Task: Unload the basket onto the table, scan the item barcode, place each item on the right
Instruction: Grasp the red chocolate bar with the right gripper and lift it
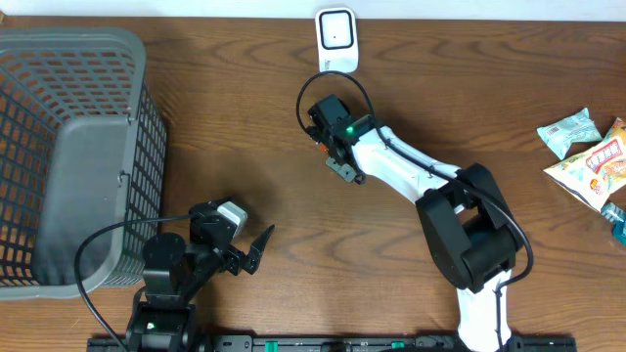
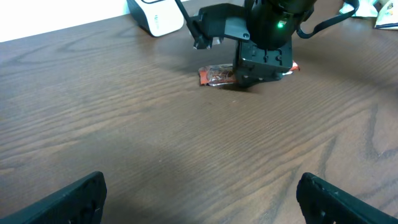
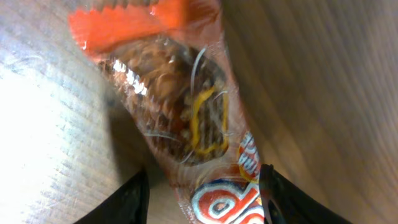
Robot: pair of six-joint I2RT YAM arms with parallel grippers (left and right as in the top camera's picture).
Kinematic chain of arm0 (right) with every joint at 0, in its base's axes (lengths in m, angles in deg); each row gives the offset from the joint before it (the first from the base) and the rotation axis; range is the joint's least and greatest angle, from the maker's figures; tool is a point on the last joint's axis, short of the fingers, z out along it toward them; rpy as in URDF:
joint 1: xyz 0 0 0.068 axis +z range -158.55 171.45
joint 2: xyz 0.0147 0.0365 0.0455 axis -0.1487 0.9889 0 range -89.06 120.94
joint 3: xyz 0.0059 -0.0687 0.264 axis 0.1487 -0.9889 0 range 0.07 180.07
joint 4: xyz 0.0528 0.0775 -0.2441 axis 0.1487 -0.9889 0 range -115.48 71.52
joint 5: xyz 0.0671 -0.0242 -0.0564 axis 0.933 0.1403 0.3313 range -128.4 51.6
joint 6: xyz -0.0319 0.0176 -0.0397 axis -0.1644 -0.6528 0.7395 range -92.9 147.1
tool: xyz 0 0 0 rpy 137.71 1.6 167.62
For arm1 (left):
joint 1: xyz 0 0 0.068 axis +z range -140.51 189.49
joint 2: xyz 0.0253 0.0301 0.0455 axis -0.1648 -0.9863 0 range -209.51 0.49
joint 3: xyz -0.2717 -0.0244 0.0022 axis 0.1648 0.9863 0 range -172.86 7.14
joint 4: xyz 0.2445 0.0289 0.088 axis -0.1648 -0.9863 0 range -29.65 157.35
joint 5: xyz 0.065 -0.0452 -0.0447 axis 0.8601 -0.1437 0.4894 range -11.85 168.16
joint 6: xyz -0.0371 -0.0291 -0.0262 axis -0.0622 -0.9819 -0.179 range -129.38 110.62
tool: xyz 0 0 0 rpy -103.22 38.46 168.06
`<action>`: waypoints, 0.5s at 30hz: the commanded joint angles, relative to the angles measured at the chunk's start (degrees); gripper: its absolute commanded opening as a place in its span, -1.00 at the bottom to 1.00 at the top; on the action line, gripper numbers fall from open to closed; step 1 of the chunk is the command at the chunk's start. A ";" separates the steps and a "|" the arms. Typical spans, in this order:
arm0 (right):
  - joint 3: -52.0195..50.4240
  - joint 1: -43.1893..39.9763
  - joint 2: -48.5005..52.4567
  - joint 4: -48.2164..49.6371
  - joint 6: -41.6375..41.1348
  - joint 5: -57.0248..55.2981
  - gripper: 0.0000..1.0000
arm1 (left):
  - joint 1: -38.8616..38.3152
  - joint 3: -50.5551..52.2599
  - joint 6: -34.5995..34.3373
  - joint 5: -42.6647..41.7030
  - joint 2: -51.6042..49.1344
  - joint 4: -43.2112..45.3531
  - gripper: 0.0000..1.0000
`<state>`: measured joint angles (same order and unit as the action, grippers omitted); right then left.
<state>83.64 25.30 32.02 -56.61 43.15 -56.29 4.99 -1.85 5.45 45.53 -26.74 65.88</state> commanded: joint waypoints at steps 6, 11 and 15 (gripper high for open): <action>-9.31 -4.09 0.87 5.64 1.90 0.74 0.06 | 0.20 0.15 -0.50 0.28 0.26 0.17 0.96; -10.82 -4.79 0.87 3.37 7.74 11.26 -0.05 | 0.20 0.15 -0.50 0.28 0.24 0.17 0.96; -11.37 -4.76 0.87 2.54 7.82 12.28 -0.65 | 0.20 0.15 -0.50 0.28 0.26 0.17 0.95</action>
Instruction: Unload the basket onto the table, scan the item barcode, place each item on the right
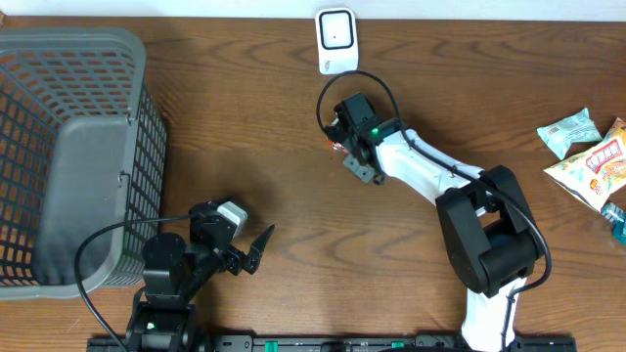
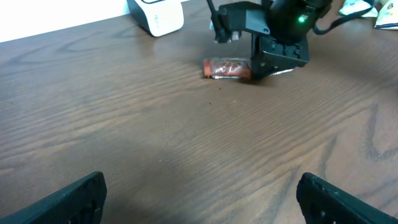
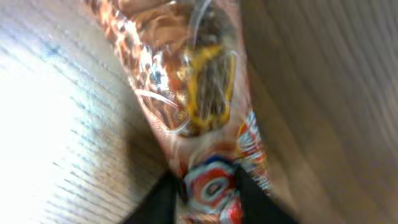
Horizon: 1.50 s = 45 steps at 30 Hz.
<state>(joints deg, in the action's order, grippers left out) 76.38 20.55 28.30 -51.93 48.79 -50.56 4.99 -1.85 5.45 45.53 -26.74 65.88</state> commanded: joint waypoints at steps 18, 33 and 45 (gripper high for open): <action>12.31 -6.91 4.00 -27.69 -0.42 56.35 -0.98 | 0.20 0.15 -0.50 0.28 0.24 0.17 0.96; 12.39 -11.19 4.04 -37.99 0.74 95.97 -0.97 | 0.20 0.15 -0.50 0.28 0.24 0.17 0.95; 12.39 -11.06 4.02 -42.62 1.14 101.66 -0.98 | 0.20 0.15 -0.50 0.28 0.24 0.17 0.96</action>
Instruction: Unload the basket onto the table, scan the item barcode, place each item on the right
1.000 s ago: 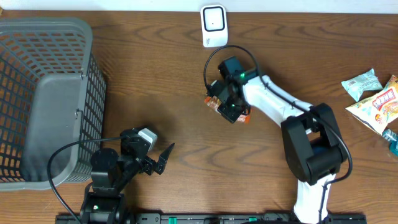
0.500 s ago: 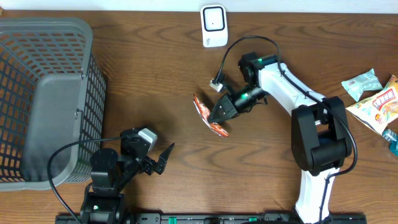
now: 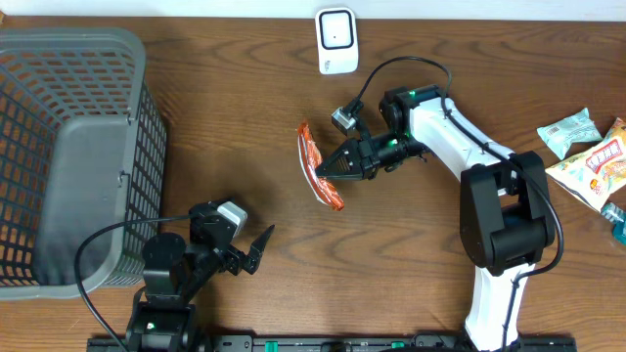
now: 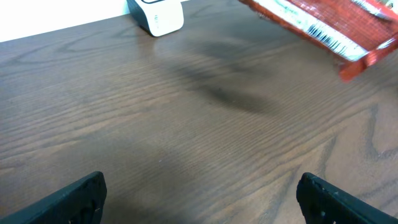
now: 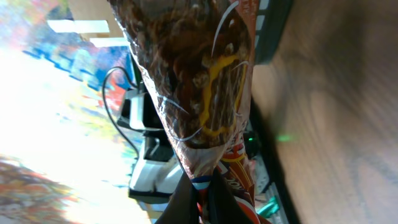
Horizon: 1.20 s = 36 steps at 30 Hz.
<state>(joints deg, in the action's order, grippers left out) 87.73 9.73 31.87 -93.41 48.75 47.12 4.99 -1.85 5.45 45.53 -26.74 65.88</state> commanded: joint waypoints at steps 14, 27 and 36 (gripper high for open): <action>1.05 -0.24 0.46 -2.16 5.35 3.98 -0.98 | 0.20 0.15 -0.50 0.28 0.24 0.17 0.96; 1.05 -1.92 0.48 1.38 5.88 0.02 -0.97 | 0.20 0.15 -0.50 0.28 0.24 0.17 0.96; 1.05 -4.20 0.48 11.08 -2.23 -20.72 -0.97 | 0.20 0.15 -0.50 0.28 0.24 0.17 0.96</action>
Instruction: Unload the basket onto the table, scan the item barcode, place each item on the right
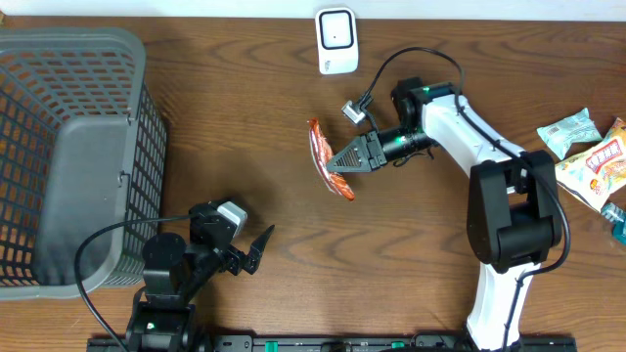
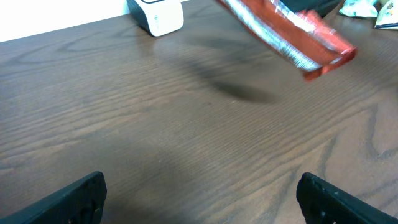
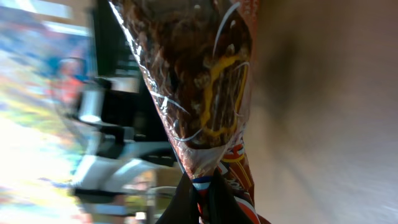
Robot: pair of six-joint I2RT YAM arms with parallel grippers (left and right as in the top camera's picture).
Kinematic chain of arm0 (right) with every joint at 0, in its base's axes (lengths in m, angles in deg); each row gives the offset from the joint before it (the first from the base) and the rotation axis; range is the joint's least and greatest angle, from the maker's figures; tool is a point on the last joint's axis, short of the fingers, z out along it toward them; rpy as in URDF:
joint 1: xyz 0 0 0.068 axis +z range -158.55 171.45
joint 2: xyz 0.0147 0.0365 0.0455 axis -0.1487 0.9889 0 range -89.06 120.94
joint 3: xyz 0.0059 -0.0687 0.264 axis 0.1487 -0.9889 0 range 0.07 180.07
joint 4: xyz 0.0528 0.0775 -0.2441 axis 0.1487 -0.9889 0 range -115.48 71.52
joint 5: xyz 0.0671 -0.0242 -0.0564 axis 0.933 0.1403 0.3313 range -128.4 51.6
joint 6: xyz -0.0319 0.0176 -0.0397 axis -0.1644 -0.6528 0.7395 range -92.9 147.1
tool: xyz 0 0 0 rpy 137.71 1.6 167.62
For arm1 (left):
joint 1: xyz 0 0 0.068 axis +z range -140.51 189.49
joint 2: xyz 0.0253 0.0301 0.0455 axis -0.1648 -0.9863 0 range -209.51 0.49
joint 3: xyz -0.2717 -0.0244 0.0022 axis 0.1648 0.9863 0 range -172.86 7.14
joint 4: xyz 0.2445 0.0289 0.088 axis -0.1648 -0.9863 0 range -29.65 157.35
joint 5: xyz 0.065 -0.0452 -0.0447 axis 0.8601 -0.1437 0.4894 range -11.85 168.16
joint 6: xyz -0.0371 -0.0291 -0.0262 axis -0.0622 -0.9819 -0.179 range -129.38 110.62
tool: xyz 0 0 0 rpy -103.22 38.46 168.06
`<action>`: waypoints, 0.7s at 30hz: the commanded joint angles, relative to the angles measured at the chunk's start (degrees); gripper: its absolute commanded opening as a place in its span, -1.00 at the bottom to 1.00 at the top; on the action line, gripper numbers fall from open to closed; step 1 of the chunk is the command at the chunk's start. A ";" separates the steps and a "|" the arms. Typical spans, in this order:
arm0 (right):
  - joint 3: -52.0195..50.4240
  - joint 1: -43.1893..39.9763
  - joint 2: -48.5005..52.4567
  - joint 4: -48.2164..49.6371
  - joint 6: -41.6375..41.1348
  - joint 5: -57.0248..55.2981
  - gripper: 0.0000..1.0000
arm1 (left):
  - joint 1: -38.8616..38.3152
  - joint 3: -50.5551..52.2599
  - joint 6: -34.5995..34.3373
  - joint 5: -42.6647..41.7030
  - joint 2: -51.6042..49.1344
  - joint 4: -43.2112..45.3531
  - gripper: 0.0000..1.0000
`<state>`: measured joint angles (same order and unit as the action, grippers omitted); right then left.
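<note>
An orange snack packet (image 1: pixel 329 160) hangs above the table's middle, pinched at its edge by my right gripper (image 1: pixel 354 155), which is shut on it. In the right wrist view the packet (image 3: pixel 199 87) fills the frame, clear film showing brown contents, the jaws closed on its lower end. The left wrist view shows the packet (image 2: pixel 283 37) in the air with a barcode strip facing down. A white scanner (image 1: pixel 335 39) stands at the table's far edge. My left gripper (image 1: pixel 252 252) rests open near the front, its fingertips (image 2: pixel 74 199) far apart.
A grey mesh basket (image 1: pixel 68 147) takes up the left side. Several snack packets (image 1: pixel 587 156) lie at the right edge. The white scanner (image 2: pixel 155 15) sits beyond the held packet in the left wrist view.
My right gripper, still holding the packet, has shifted a little right and toward the scanner. The packet sits slightly more upright in the overhead view. The left arm has not moved.
My right gripper stood open over the packet lying on the table below the scanner. Then it was closing on the packet's end. Later the packet was lifted clear of the table, barcode side down, and now it hangs a bit nearer the scanner.
</note>
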<state>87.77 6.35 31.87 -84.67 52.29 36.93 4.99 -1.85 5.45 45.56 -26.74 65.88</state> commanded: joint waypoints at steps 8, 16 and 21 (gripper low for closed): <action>1.01 -1.01 0.46 10.73 -28.46 -39.19 -0.97 | 0.20 0.15 -0.50 0.26 0.24 0.17 0.96; 1.01 -0.96 0.48 11.37 -39.98 -56.41 -0.97 | 0.20 0.15 -0.50 0.26 0.24 0.17 0.96; 1.01 -0.98 0.48 11.41 -41.72 -59.25 -0.97 | 0.20 0.15 -0.50 0.26 0.24 0.17 0.96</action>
<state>87.79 5.76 31.87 -73.41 14.61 -17.03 4.99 -1.85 5.45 45.56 -26.74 65.88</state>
